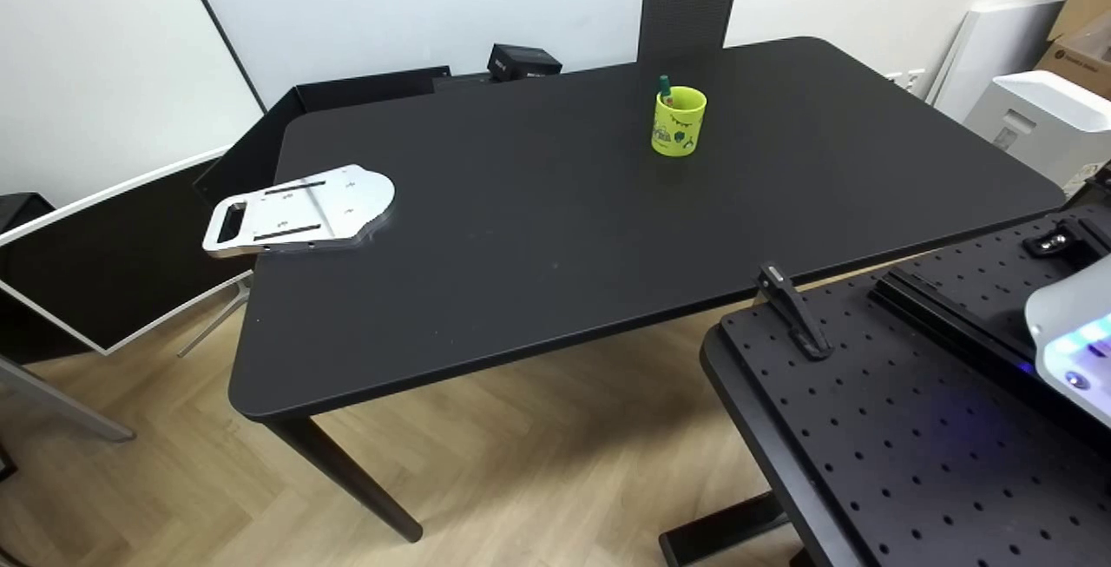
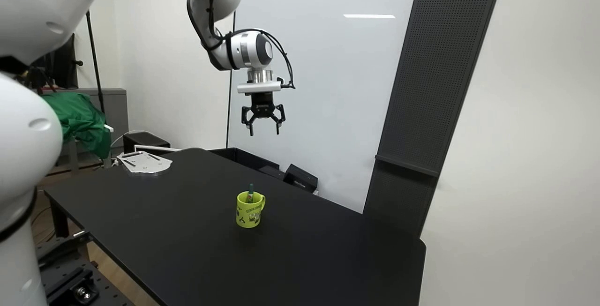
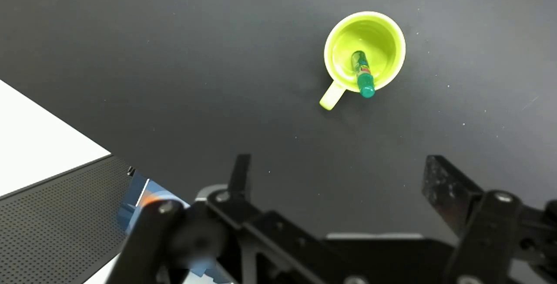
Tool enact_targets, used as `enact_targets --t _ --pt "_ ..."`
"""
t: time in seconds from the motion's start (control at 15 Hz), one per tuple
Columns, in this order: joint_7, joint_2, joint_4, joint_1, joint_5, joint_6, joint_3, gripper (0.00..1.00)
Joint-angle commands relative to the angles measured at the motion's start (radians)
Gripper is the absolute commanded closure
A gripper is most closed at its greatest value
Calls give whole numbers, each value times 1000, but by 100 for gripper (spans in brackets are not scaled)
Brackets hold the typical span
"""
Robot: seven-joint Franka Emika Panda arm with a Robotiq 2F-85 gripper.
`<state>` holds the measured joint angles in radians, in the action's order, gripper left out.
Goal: Remove the marker from the mug.
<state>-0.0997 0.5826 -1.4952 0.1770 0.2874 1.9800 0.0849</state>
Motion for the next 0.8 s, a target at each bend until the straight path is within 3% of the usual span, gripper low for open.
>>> enact_targets --t 0.0,0.73 --pt "-5 67 70 2 -26 -32 -4 0" --pt "-30 250 248 9 -74 -102 -2 0"
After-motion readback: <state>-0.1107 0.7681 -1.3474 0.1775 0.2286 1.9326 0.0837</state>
